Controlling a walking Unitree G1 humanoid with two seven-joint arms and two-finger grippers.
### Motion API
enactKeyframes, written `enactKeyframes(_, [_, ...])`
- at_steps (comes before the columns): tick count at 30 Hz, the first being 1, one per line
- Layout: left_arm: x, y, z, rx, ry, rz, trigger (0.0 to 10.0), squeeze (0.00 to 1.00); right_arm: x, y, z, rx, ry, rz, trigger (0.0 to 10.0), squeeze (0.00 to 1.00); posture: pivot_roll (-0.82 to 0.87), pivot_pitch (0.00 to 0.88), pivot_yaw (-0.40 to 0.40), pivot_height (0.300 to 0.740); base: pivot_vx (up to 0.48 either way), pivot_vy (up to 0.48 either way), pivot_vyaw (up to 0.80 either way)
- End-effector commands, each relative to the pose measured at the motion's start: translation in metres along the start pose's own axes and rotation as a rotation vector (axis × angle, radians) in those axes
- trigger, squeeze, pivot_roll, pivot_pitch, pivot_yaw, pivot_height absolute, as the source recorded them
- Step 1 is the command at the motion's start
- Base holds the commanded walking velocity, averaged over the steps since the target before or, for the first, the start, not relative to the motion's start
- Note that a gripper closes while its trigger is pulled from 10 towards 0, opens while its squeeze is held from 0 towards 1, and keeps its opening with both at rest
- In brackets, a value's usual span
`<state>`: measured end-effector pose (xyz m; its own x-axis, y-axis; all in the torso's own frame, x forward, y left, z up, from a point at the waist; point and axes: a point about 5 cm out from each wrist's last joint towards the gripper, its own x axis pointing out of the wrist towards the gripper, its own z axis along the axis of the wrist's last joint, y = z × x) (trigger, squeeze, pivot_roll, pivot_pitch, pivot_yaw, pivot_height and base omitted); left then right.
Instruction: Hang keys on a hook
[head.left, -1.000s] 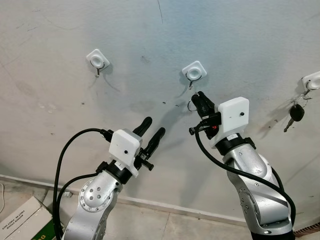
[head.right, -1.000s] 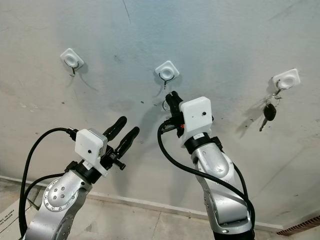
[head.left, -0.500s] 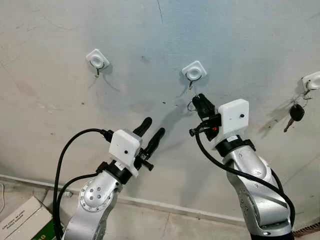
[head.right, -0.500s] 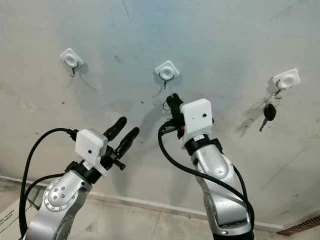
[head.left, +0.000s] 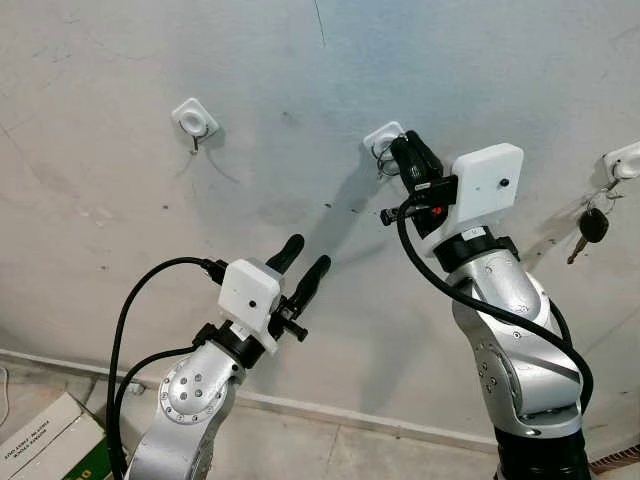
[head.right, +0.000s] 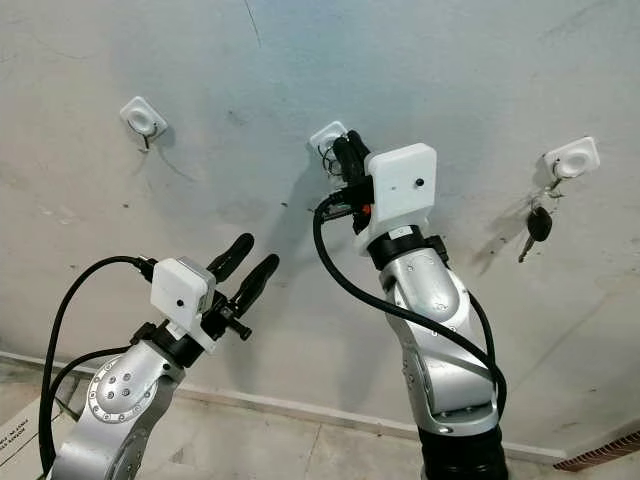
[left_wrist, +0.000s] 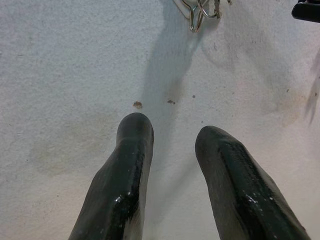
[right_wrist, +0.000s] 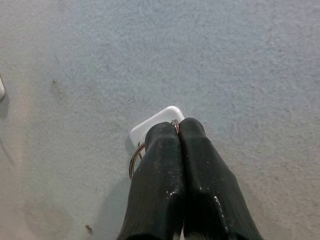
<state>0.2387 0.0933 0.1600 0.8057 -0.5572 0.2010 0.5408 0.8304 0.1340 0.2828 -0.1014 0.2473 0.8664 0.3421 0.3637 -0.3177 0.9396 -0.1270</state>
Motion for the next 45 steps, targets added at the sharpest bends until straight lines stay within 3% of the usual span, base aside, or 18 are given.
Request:
enactKeyframes(1, [0.000,0.000,-0.001,0.013,0.006,0.000,10.0,0.00,0.003,0.004,0.007,0.007,-0.022,0.020,10.0,0.00,-0.05,0.075,0.008,0.740,0.000,0.000,0.00])
enactKeyframes(16, [0.001,0.000,-0.002,0.011,0.007,-0.004,10.0,0.00,0.010,-0.002,0.023,0.010,-0.065,0.006,10.0,0.00,-0.06,0.074,0.010,0.740,0.000,0.000,0.00])
enactKeyframes(33, [0.001,-0.001,-0.001,0.015,0.005,0.000,10.0,0.00,0.001,0.016,-0.008,0.040,0.027,0.043,10.0,0.00,-0.05,0.078,0.005,0.740,0.000,0.000,0.00])
enactKeyframes(45, [0.001,-0.001,-0.001,0.015,0.005,-0.001,10.0,0.00,0.001,0.016,-0.008,0.036,0.021,0.037,10.0,0.00,-0.05,0.077,0.006,0.740,0.000,0.000,0.00])
